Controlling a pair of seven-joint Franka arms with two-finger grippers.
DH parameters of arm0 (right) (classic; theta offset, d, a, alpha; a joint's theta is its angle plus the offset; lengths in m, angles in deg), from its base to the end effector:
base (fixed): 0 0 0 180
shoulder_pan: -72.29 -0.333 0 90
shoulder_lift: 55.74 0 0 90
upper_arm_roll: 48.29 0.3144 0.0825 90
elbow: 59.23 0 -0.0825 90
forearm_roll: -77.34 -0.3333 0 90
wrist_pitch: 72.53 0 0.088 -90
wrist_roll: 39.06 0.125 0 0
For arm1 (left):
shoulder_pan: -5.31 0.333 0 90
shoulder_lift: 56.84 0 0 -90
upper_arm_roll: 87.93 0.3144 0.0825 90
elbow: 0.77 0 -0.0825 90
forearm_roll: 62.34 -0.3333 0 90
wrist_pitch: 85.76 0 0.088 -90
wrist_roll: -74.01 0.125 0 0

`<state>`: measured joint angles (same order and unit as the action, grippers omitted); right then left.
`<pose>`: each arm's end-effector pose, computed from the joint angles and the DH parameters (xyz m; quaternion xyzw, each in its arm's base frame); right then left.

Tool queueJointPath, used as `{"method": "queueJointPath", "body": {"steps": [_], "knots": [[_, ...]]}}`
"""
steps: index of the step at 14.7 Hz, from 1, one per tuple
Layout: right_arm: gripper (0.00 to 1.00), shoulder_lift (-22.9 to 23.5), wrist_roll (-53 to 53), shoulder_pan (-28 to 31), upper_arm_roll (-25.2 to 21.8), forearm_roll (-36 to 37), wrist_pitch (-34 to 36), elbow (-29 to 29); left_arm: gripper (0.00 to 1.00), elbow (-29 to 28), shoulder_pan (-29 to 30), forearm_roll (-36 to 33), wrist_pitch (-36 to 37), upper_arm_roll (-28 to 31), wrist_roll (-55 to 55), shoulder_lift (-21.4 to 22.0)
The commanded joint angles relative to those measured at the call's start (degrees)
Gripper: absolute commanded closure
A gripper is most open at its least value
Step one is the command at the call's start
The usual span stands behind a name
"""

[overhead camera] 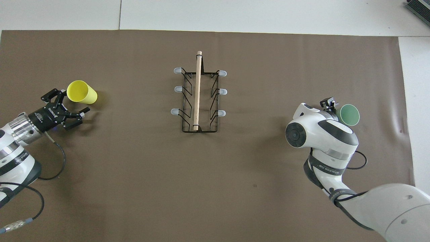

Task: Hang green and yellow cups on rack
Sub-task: 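Grasp the yellow cup with the left gripper while the right gripper grasps the green cup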

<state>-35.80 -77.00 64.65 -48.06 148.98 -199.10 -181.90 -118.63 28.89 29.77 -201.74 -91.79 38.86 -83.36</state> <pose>0.5301 0.0273 0.2611 0.5800 0.6911 -0.2170 0.3727 0.5480 0.1195 0.2501 0.3745 0.7172 -0.2486 0.5324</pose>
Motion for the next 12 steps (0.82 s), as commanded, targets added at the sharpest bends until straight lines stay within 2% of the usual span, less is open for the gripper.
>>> {"method": "queueJointPath", "body": {"steps": [1, 4, 5, 6, 7, 12], "knots": [[0.00, -1.30, 1.21, 1.57, 0.56, 3.07, -1.57, -1.70, 0.00, 1.32, -1.52, 2.02, -1.70, 0.34, 1.75, -1.52], [0.02, -1.30, 1.12, 1.92, 0.56, 4.21, -1.83, -1.96, 0.00, 1.75, -2.13, 2.72, -2.05, 0.34, 2.02, -1.69], [0.34, -1.30, 0.59, 2.10, 0.56, 4.82, -1.92, -1.96, 0.00, 1.93, -2.40, 2.81, -2.49, 0.34, 2.02, -1.96], [0.73, -1.21, 0.59, 2.18, 0.56, 5.09, -2.27, -1.96, 0.00, 2.20, -2.57, 2.90, -2.66, 0.34, 2.02, -2.13], [1.00, -1.21, 0.68, 2.27, 0.56, 5.09, -2.27, -1.96, 0.00, 2.28, -2.66, 3.34, -2.67, 0.34, 2.02, -2.31], [1.00, -1.30, 1.03, 2.19, 0.56, 4.30, -1.40, -1.44, 0.00, 2.99, -3.45, 4.48, -4.07, 0.34, 2.98, -3.10]]}}
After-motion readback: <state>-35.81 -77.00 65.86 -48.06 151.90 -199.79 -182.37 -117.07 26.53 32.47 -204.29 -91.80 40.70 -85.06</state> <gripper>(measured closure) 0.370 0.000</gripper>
